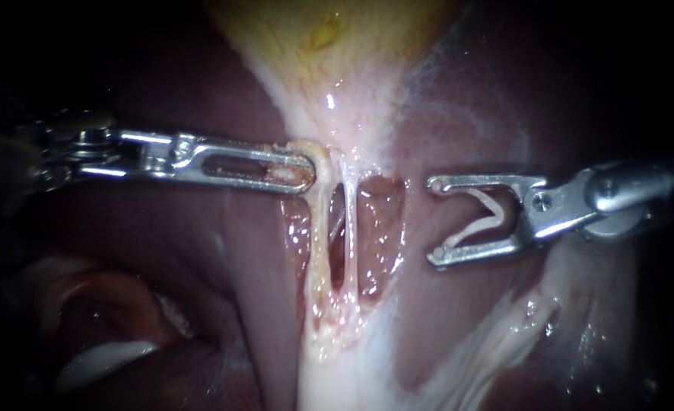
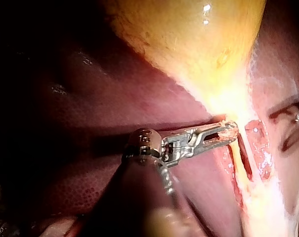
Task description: Clipping first clip left tube
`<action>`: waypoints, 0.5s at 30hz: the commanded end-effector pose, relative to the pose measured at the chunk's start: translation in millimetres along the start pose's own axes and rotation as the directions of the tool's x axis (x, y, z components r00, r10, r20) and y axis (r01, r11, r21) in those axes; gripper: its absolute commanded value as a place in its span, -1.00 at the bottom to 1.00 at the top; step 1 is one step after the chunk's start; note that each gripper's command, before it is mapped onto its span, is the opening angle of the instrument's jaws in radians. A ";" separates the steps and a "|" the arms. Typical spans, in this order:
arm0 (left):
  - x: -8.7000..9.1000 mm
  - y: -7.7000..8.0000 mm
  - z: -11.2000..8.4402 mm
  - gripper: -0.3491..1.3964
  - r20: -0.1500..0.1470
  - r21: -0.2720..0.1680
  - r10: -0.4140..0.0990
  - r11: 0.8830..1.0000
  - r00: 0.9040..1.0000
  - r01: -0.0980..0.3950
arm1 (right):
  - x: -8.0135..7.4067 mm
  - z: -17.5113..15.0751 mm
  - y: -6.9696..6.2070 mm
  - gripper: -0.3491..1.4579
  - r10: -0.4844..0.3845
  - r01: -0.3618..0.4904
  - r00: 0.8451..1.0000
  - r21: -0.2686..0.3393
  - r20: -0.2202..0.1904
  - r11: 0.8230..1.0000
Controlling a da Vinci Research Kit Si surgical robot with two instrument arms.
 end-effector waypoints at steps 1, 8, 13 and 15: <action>0.0 0.0 -0.1 -1.00 0.000 0.000 0.000 1.000 1.000 0.000 | 0.0 0.0 0.0 -0.06 0.000 0.000 1.000 -0.001 0.000 1.000; -0.2 -1.7 -1.6 -1.00 -0.004 0.004 -0.007 1.000 1.000 0.007 | -0.2 0.2 -0.1 -0.06 -0.001 0.001 1.000 0.004 -0.002 1.000; -0.7 -4.0 -3.9 -1.00 -0.004 0.002 -0.017 1.000 1.000 0.017 | -0.2 0.2 -0.1 -0.06 -0.001 0.001 1.000 0.004 -0.002 1.000; -0.9 -5.0 -4.7 -1.00 0.001 0.004 -0.021 1.000 1.000 0.021 | -0.2 0.2 -0.1 -0.06 -0.001 0.001 1.000 0.004 -0.002 1.000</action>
